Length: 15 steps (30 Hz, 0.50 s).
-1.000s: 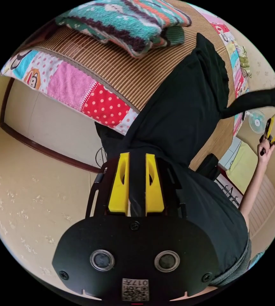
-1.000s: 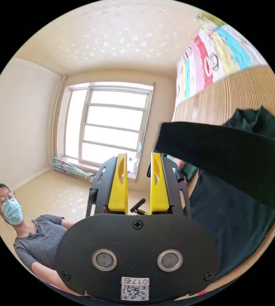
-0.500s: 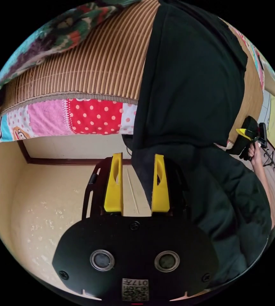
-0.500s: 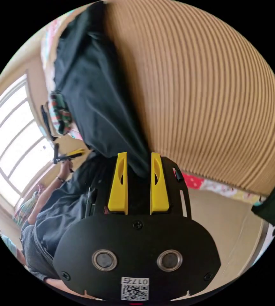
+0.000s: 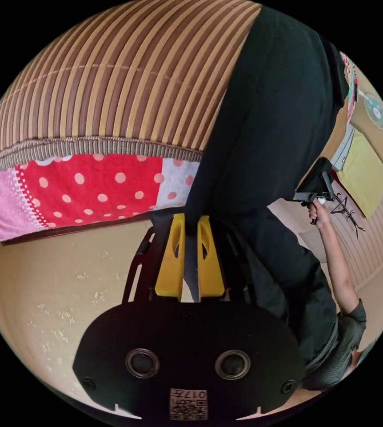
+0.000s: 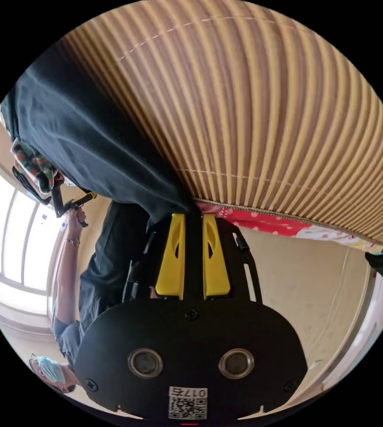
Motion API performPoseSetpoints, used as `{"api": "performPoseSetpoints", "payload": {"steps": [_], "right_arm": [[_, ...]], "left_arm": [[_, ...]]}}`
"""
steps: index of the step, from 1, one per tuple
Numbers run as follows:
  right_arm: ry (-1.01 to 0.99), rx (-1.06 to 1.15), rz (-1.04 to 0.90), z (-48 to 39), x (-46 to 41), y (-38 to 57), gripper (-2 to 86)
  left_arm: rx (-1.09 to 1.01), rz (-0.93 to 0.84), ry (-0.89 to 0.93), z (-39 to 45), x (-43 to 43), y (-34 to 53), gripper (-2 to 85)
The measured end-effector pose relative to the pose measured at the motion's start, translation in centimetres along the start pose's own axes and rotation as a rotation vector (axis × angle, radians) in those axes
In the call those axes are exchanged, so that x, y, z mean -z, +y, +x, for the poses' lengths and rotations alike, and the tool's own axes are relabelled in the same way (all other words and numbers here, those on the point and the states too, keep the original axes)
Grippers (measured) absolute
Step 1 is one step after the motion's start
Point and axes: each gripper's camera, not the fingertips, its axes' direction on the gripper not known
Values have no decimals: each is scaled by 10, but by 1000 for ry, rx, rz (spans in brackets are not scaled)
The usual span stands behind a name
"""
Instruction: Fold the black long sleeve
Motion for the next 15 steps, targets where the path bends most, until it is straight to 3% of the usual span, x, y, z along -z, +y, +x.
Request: {"api": "performPoseSetpoints", "payload": {"steps": [6,8,15], "right_arm": [[58,305,19,-2,33,31,31],[-200,527,73,9,57,64,26],[-666,929,295,60,98,169,18]], "left_arm": [[-327,-95,298,-12,39,29,40],[-425,-85,434,-11,56,45,40],[-829,-10,777,14,102,122,40]]}}
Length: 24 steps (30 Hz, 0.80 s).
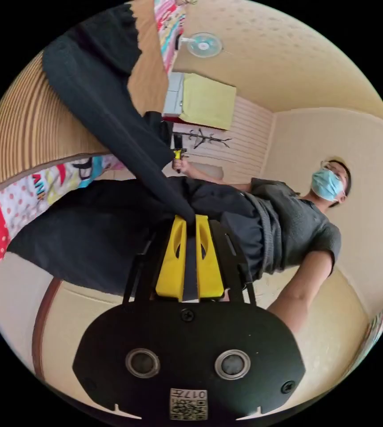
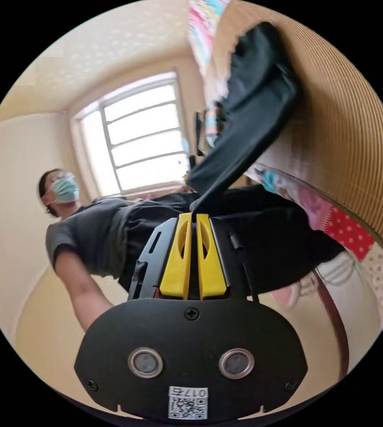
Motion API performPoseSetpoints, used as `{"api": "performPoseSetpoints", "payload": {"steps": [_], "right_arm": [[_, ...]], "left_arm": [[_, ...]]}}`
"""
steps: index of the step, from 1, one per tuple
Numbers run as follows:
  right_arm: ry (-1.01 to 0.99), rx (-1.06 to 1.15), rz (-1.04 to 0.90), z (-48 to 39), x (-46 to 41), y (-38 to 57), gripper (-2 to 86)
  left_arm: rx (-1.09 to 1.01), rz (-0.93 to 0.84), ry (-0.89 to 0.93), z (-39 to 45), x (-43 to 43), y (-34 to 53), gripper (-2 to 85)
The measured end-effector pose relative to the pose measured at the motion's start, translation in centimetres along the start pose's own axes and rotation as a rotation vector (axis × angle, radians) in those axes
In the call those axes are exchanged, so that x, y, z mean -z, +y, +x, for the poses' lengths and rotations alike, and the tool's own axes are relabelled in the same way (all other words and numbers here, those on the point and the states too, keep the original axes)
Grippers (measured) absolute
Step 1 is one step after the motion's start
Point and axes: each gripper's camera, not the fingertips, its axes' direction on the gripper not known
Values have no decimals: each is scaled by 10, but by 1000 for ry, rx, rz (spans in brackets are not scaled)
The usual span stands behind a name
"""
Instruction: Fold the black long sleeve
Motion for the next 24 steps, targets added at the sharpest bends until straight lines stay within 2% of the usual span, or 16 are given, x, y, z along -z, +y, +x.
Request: {"api": "performPoseSetpoints", "payload": {"steps": [2,3,6,8,10,13,17,20,21,22,24], "right_arm": [[-177,176,126,-22,15,21,18],[-205,218,152,-26,19,24,18],[-274,337,318,-29,41,20,18],[-237,280,466,-9,61,-8,18],[-208,154,578,17,74,-40,17],[-258,-16,780,59,89,-100,18],[-233,-146,926,75,102,-187,22],[-188,-339,1002,78,98,-225,30],[-168,-368,1014,77,97,-231,31],[-89,-418,1017,71,92,-241,37],[104,-456,943,59,84,-263,49]], "left_arm": [[-112,59,111,15,-2,5,40],[-185,119,166,22,1,8,40],[-269,353,176,23,23,9,41],[-230,525,115,12,43,5,41],[-79,753,45,-18,68,-9,42],[97,966,-16,-47,92,-41,42],[166,1014,-182,-38,121,-98,46],[308,988,-413,-22,135,-129,93],[351,968,-553,-13,136,-135,112],[409,942,-705,-7,133,-137,124],[470,867,-864,-10,124,-137,135]]}}
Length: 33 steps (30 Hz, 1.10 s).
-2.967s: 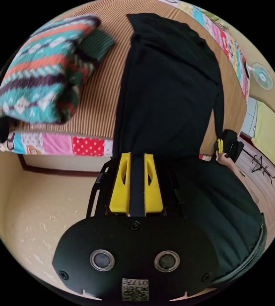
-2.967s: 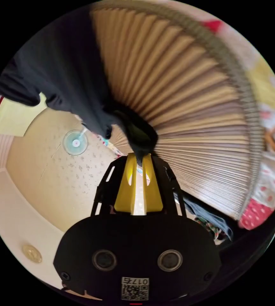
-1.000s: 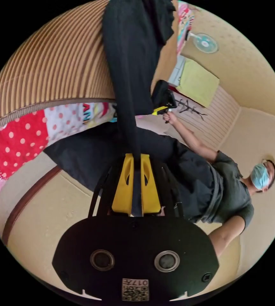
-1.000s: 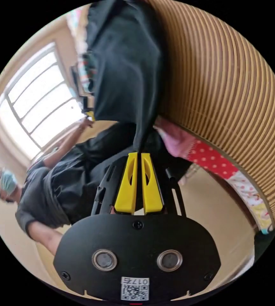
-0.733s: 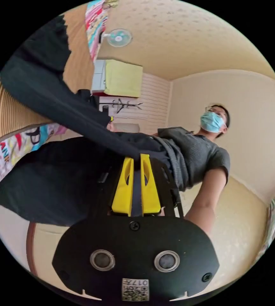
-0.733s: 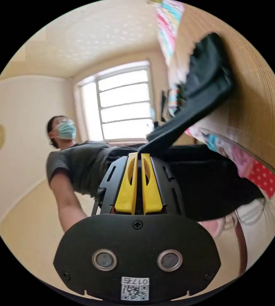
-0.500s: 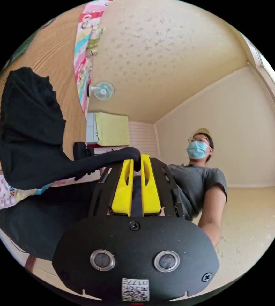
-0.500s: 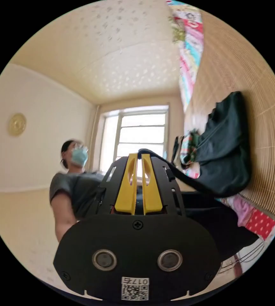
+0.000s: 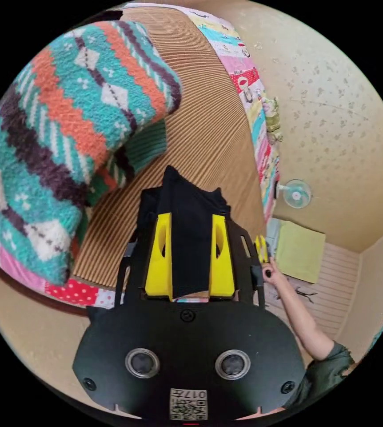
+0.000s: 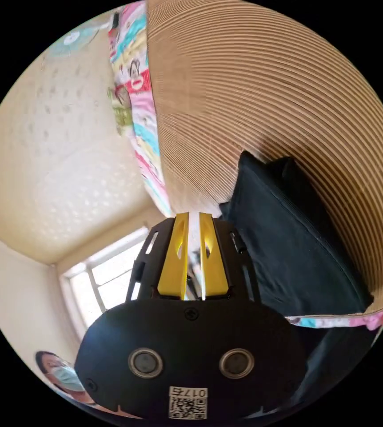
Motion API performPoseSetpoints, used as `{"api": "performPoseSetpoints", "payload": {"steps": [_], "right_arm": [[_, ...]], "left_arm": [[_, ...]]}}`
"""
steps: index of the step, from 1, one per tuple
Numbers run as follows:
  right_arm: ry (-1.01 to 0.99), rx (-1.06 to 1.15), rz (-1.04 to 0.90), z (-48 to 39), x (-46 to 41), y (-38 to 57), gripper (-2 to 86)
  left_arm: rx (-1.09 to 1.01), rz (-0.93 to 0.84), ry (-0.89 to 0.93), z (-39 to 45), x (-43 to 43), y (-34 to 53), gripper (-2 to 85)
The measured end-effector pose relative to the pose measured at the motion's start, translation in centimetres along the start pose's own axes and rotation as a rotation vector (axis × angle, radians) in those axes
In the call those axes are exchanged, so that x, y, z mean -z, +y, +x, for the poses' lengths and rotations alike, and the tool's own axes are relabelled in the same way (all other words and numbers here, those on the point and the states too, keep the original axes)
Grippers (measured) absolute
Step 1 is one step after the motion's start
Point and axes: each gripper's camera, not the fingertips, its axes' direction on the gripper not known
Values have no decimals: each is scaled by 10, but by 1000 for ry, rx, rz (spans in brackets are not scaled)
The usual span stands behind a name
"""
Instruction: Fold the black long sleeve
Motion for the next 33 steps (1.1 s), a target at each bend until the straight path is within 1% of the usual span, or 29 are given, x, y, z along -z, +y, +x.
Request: {"api": "performPoseSetpoints", "payload": {"steps": [1,2,3,4,5,6,8,10,13,14,16,18,20,21,22,23,24,25,26,27,28,29,30,31,32,33], "right_arm": [[124,90,-71,-14,-19,1,58],[230,202,-181,-26,-44,6,67],[274,254,-244,-30,-58,10,71],[354,335,-380,-33,-88,21,79],[427,392,-509,-32,-118,37,89],[461,418,-571,-31,-132,46,94],[585,506,-768,-26,-186,83,122],[667,553,-865,-27,-221,107,148],[833,599,-974,-28,-276,133,198],[884,621,-1008,-29,-295,140,210],[955,651,-1047,-31,-316,147,220],[1038,657,-1101,-32,-331,151,213],[1213,707,-1171,-34,-340,154,158],[1254,741,-1171,-37,-338,154,142],[1283,803,-1137,-45,-328,150,109],[1189,823,-1119,-57,-310,138,98],[1115,818,-1119,-63,-297,129,93],[952,787,-1127,-71,-267,106,89],[778,753,-1143,-76,-232,81,86],[695,737,-1148,-77,-212,68,85],[556,720,-1148,-77,-171,43,84],[446,725,-1137,-73,-128,21,83],[404,728,-1125,-71,-106,11,84],[341,722,-1089,-62,-64,-10,85],[314,684,-1038,-47,-23,-32,90],[322,654,-1010,-37,-5,-43,92]], "left_arm": [[-30,-53,-59,-3,-10,7,142],[-39,-84,-76,-6,-16,11,146],[-44,-156,-93,-15,-30,18,155],[-40,-223,-98,-25,-43,26,160],[-37,-251,-96,-29,-49,29,160],[-38,-287,-71,-36,-58,35,151],[-34,-306,5,-43,-66,40,129],[-21,-335,63,-40,-77,42,96],[-59,-363,83,-13,-82,45,65],[-76,-362,74,-4,-81,46,64],[-175,-333,-11,41,-73,54,57],[-248,-288,-90,80,-65,63,52],[-307,-238,-177,115,-62,74,52],[-343,-206,-225,135,-61,82,54],[-380,-154,-225,153,-58,89,66],[-397,-129,-204,159,-55,93,77],[-418,-92,-128,168,-49,99,93],[-432,-62,-21,171,-42,104,104],[-442,-51,43,172,-38,106,101],[-477,-28,183,174,-31,109,94],[-498,-15,289,174,-26,111,79],[-496,-17,318,173,-25,111,71],[-475,-36,336,172,-26,109,80],[-451,-58,318,170,-31,107,95],[-437,-66,299,169,-35,106,107],[-409,-83,257,167,-43,103,124]]}}
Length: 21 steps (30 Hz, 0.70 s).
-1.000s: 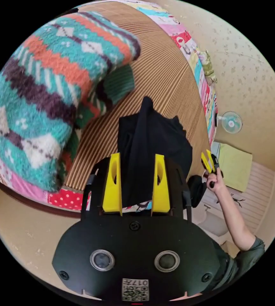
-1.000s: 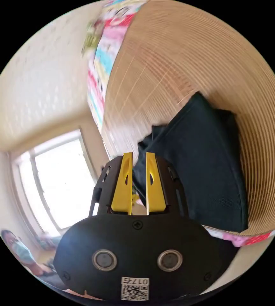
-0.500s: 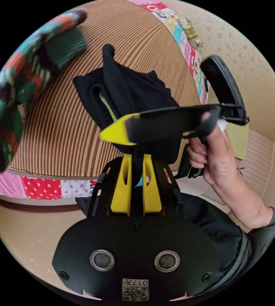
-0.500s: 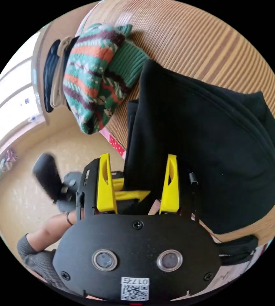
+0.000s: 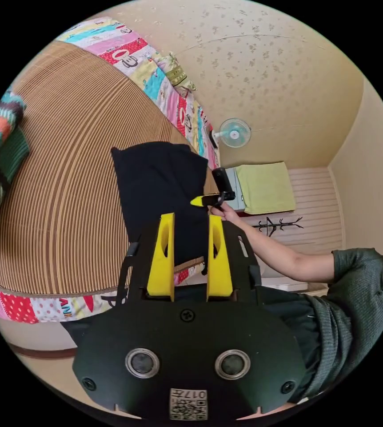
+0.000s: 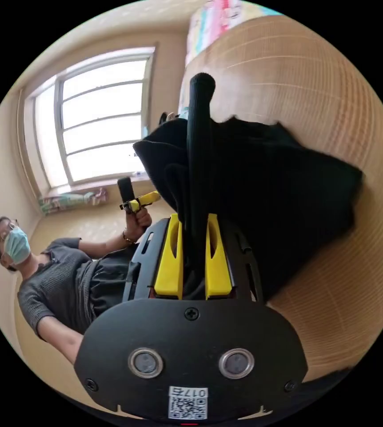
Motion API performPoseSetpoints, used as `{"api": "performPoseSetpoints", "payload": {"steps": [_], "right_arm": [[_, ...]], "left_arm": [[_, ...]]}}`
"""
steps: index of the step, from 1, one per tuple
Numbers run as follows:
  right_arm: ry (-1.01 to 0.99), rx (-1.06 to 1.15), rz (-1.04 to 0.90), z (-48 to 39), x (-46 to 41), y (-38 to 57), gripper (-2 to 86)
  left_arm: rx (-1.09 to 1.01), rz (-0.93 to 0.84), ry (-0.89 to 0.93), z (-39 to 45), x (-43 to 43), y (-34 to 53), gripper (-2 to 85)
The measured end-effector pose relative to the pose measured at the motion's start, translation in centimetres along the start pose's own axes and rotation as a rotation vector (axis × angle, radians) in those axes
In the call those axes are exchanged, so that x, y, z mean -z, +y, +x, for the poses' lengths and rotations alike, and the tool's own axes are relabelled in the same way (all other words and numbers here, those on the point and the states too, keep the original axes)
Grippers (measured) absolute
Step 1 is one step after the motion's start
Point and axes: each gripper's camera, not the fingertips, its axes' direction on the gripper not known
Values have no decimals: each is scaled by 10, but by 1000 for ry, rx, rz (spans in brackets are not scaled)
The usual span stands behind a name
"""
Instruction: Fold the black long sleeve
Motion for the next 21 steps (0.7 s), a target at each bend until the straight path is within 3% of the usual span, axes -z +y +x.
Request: {"api": "performPoseSetpoints", "payload": {"steps": [5,8,14,18,21], "right_arm": [[166,-436,183,104,61,120,211],[49,-449,340,129,68,157,229],[-121,-427,404,153,37,172,217],[-130,-469,387,153,8,177,182],[-232,-492,356,152,-12,184,161]], "left_arm": [[111,-125,-88,-29,-52,-12,164],[201,-189,-114,-50,-89,-21,174],[283,-319,-140,-72,-148,-41,183],[437,-414,-1,-93,-164,-38,170],[383,-482,175,-92,-154,-31,144]]}}
